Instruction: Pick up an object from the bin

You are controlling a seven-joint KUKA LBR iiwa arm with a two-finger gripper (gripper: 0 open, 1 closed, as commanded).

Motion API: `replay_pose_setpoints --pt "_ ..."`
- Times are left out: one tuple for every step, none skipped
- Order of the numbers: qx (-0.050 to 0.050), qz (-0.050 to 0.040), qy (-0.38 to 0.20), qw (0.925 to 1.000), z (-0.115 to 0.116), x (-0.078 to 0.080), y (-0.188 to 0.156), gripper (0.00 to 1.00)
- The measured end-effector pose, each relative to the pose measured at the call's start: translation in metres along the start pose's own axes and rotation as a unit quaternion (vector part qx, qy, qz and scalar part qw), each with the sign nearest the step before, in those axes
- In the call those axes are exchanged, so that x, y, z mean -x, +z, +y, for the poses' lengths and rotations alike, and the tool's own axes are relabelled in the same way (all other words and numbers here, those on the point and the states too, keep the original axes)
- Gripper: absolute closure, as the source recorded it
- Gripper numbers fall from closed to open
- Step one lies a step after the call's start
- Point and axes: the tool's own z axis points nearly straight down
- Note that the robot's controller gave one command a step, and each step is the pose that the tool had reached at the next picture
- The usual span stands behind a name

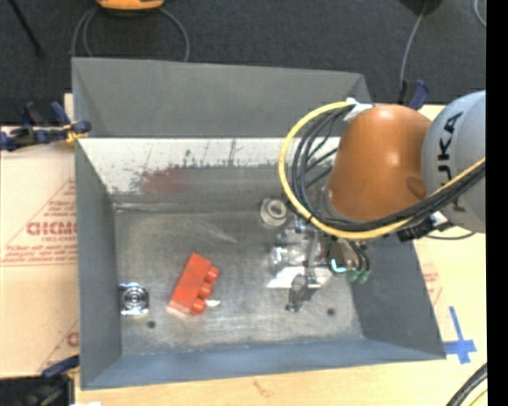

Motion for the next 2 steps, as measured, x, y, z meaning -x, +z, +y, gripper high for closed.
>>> replay_pose_setpoints --pt "0.000 -0.0027 0.110 0.9940 -0.039 0.049 0.069 0.00" --pt "0.000 -0.0087 -0.029 0.9995 -0.065 0.062 0.136 0.00"
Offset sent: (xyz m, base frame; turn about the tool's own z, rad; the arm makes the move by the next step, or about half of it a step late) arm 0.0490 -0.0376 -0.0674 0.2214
